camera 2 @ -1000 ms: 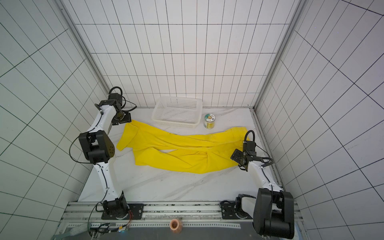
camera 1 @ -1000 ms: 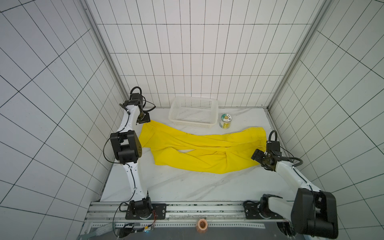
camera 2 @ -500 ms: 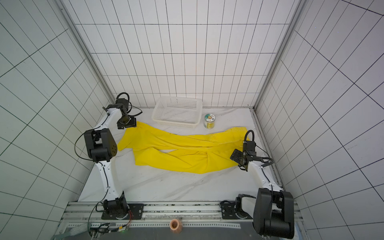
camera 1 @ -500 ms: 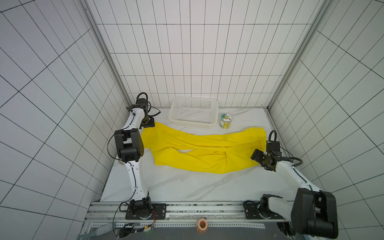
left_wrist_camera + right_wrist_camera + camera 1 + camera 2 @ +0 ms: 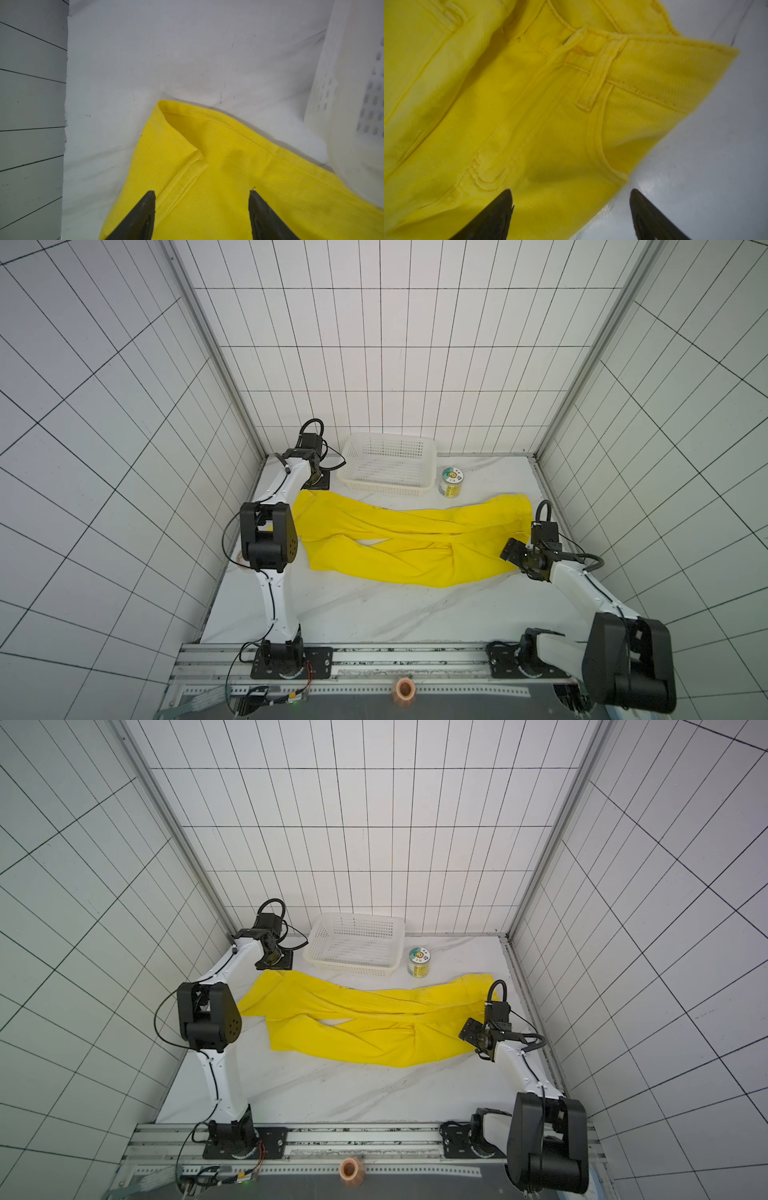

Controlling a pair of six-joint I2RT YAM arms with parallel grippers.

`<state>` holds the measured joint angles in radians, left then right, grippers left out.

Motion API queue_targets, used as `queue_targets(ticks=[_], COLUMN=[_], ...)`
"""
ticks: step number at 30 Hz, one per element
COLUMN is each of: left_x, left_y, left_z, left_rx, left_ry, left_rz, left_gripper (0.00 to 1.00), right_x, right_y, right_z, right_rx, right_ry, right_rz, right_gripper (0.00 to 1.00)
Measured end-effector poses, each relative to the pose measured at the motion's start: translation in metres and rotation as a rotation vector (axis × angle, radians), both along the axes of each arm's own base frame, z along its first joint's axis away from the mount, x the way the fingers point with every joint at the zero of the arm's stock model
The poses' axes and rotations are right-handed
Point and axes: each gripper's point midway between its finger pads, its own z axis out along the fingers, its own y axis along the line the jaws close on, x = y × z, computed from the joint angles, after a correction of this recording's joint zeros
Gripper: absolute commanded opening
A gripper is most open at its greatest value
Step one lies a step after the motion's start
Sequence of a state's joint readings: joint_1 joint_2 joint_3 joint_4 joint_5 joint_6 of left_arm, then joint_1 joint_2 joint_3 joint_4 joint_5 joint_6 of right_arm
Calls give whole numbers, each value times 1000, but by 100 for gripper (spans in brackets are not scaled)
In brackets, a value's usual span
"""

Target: Fold and stack the trousers

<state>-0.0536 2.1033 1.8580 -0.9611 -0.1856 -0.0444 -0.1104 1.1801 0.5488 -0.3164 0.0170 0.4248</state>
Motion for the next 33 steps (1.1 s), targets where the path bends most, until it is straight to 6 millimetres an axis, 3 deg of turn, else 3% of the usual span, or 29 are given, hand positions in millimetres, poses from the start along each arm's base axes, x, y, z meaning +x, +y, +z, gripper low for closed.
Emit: queue_targets(ticks=[3,12,16,25,28,33], left_x=[-6,-8,-6,7,7,8], left_y=[8,27,30,46,52,64], left_z=[-14,-64,-79,-64,-61,-50], left_rx=[50,99,118,171,183,212], left_ry=[47,167,199,159,156,151], left_rz=[-21,-44,-46,-5,9,31], left_gripper=[58,55,45,16,3,2], right_x=[1,1,1,1,1,4], right_y=[1,2,2,4,4,4], right_z=[0,0,0,1,1,2], right_rx=[3,8,10,9,9,7], right_ry=[-3,-4,-4,-5,-5,-19], right_rz=[2,9,11,17,18,20], right_gripper=[88,88,88,88,88,88])
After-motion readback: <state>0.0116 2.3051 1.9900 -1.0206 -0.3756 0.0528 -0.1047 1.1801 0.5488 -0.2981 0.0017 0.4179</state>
